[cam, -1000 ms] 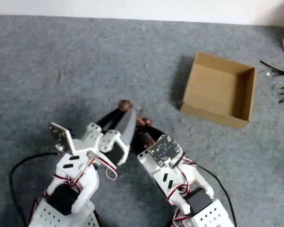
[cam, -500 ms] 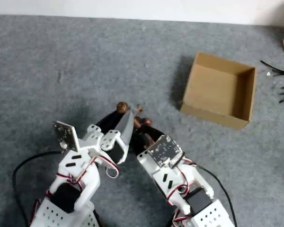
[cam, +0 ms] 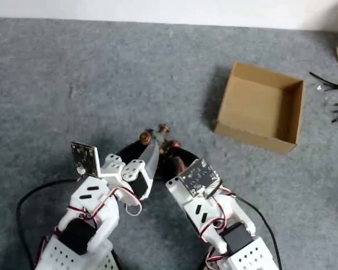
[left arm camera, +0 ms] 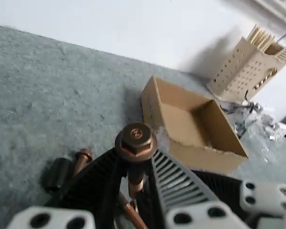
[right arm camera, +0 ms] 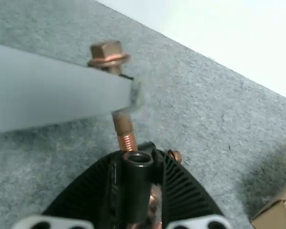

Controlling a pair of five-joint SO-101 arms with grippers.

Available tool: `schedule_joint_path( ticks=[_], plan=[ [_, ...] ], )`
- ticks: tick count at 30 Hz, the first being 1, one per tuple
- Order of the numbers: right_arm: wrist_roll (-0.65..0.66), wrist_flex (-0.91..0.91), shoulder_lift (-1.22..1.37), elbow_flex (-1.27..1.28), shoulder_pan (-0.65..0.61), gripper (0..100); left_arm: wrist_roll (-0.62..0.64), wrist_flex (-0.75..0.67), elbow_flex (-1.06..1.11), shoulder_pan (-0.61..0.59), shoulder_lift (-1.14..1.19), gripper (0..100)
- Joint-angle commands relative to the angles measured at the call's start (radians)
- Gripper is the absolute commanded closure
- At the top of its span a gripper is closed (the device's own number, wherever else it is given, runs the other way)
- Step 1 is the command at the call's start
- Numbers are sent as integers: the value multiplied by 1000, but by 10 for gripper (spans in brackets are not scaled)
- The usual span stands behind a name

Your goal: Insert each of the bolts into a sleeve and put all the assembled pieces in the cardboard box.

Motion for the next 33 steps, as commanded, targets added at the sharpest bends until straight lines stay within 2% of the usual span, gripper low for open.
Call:
schedule_joint_path(
  ticks=[1, 11, 19, 26, 30, 33],
  plan=[
    [9, -31, -15, 154, 12, 994, 5, 5, -53, 44, -13, 994],
    [11, -30, -7, 154, -8, 994, 6, 8, -173, -39, -13, 994],
    [11, -30, -7, 154, -7, 994, 6, 11, -179, -30, -12, 994],
    [11, -30, -7, 154, -7, 994, 6, 77, -147, -27, -12, 994],
    [11, -30, -8, 154, -5, 994, 6, 115, -145, 39, -12, 994],
    [8, -30, -7, 154, -5, 994, 6, 117, -145, 42, -12, 994]
  ],
)
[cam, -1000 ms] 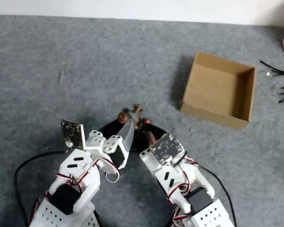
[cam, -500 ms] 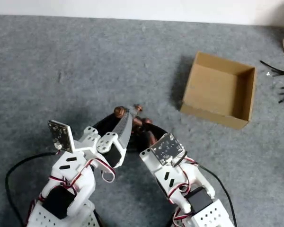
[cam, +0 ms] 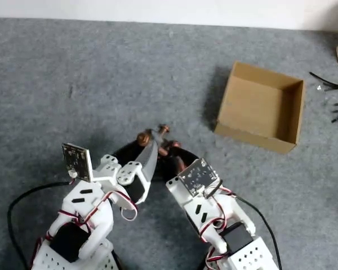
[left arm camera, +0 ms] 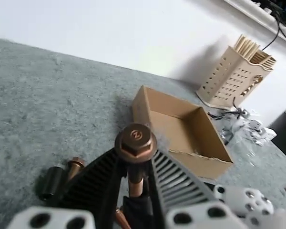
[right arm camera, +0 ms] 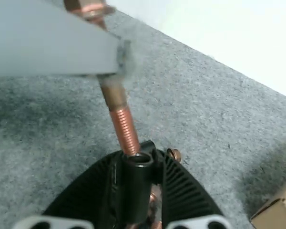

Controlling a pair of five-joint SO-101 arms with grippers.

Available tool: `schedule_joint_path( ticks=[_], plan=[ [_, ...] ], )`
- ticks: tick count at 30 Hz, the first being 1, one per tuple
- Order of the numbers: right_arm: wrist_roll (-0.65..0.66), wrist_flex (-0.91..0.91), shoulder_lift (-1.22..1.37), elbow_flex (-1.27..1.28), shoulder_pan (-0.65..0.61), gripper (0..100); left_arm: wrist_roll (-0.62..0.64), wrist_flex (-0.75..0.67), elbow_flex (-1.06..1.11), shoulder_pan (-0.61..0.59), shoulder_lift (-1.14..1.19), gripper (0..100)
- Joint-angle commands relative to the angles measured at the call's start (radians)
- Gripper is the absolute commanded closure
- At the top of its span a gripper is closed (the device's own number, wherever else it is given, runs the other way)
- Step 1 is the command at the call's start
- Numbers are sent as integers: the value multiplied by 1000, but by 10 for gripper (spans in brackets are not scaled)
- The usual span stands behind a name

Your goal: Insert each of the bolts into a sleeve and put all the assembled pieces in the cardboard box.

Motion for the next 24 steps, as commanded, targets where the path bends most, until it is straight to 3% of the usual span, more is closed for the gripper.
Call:
schedule_joint_path(
  ticks=[1, 9, 24],
  plan=[
    [6, -30, -7, 154, -5, 994, 6, 8, -18, 27, -1, 994],
    [9, -16, -15, 154, -7, 994, 83, 5, 19, -7, 4, 993],
    [11, -16, -15, 154, -10, 994, 81, -8, 21, 27, 79, 992]
  ],
)
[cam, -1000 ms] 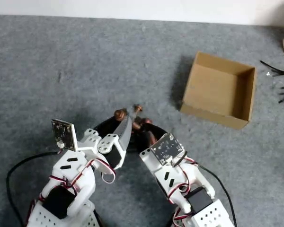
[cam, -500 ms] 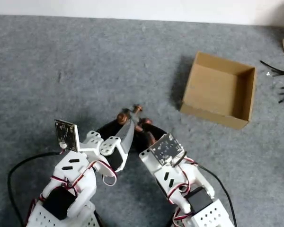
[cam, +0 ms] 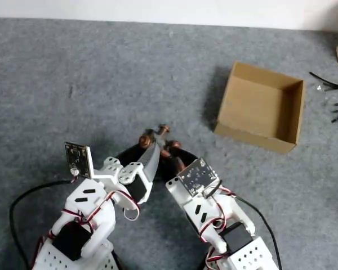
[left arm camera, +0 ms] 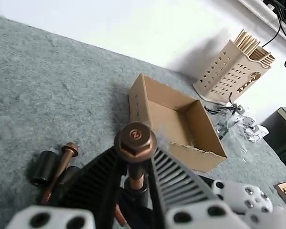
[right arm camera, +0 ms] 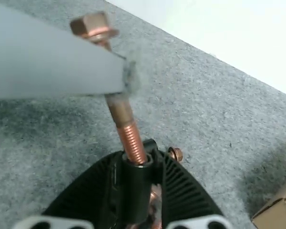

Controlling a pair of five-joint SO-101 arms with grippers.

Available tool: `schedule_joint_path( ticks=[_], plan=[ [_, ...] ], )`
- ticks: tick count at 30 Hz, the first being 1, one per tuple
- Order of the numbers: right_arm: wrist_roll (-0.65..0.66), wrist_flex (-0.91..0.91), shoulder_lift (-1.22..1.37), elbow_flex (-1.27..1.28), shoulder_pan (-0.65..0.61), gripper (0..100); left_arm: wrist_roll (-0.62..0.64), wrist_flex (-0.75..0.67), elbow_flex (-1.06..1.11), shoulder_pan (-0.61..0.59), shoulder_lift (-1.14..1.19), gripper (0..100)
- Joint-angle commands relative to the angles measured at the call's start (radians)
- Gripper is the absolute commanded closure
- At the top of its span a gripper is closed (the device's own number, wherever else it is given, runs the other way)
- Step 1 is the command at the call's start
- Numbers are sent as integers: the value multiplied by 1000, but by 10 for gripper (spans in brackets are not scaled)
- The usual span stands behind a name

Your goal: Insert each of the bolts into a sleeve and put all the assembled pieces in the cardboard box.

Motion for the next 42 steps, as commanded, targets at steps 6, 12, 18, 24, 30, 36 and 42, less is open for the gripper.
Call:
schedule_joint_path(
  ticks=[6, 12, 18, 24, 30, 36, 42],
  plan=[
    [9, -18, -15, 154, -8, 994, 12, -15, -151, 27, 328, 992],
    [9, -18, -13, 154, -4, 994, 14, 44, -245, 28, 475, 992],
    [9, -18, -16, 154, -4, 994, 14, 61, -245, 31, 481, 993],
    [9, -18, -16, 154, -4, 994, 9, 72, -216, 35, 483, 993],
    [9, -18, -18, 154, -2, 994, 8, 72, -205, 28, 483, 986],
    [9, -19, -18, 154, 28, 994, 14, 72, -151, 28, 483, 639],
    [9, -19, -18, 154, 30, 994, 14, 37, -102, 7, 473, 531]
  ],
)
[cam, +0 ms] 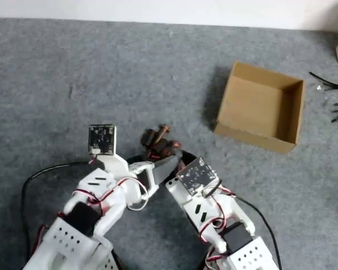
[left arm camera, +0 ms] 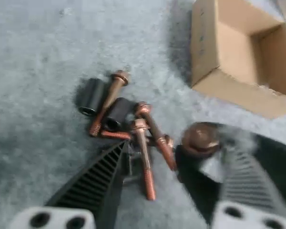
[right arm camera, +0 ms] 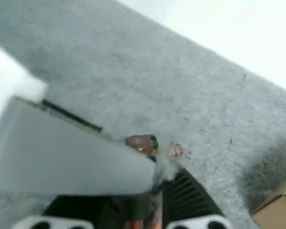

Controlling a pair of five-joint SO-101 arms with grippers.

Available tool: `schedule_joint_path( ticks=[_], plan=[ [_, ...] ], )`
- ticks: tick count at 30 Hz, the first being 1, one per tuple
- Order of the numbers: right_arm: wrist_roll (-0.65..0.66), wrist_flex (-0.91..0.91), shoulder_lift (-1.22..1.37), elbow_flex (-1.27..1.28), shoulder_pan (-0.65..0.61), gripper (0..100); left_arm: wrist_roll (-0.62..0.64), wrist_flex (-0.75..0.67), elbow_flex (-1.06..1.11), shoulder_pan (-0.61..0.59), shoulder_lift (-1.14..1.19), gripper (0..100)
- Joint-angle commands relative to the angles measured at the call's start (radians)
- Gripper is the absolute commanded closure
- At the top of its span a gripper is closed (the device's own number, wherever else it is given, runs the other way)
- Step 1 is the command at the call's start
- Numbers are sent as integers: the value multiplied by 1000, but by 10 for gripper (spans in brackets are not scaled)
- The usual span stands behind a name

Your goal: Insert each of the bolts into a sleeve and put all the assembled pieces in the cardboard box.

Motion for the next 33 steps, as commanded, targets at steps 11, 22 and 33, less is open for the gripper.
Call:
schedule_joint_path(
  ticks=[11, 22, 33],
  plan=[
    [6, -28, -16, 153, 74, 994, 104, -104, -33, -193, -4, 678],
    [3, -67, 10, 153, 209, 994, 77, -132, 38, -384, -4, 681],
    [3, -8, 10, 153, 317, 994, -167, -483, 239, -429, 5, 893]
  ],
)
